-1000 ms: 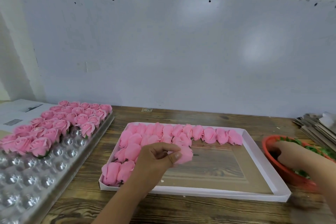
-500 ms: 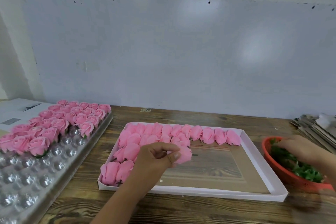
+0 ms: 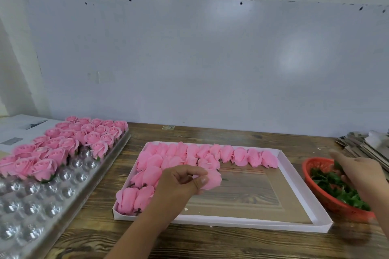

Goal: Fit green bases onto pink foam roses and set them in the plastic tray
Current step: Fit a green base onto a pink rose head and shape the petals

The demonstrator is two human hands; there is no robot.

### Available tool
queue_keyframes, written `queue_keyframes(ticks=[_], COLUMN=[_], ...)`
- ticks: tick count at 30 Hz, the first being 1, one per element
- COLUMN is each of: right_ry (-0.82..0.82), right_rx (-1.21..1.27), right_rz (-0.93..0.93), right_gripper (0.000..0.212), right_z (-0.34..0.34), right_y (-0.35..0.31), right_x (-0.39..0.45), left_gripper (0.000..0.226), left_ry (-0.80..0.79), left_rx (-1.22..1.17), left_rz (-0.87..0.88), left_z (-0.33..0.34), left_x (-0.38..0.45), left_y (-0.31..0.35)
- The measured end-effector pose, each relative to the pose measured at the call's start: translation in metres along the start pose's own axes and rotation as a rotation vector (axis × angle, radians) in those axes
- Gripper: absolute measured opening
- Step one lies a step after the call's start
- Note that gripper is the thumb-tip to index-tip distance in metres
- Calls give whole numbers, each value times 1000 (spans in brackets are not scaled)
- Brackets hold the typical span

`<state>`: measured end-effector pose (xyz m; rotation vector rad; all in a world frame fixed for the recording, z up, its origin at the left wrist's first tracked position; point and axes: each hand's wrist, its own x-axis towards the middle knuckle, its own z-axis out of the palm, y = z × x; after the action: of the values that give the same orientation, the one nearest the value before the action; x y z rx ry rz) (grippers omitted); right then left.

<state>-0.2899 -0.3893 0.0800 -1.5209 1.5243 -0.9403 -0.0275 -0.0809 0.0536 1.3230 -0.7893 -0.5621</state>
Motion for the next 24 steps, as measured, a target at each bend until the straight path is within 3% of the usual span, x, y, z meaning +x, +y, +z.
queue_keyframes(ticks=[9,12,18,24], right_ry=[-200,-230,-236,-168], right_rx=[-131,-46,-47,-169], right_rz=[-227,-361,-500,-642], right_gripper=[19,26,6,14], right_z=[19,36,77,86], right_y=[-23,-27,-25,-13], right_x=[-38,-52,-89,-94], left_gripper=[28,26,24,23], left_ry=[-12,-5,-4,-9], left_rx=[15,16,27,39], left_rz=[-1,-6,-9,-3], left_z=[2,0,-1,-1], left_x=[0,1,1,1], left_y=[-1,-2,-3,-4])
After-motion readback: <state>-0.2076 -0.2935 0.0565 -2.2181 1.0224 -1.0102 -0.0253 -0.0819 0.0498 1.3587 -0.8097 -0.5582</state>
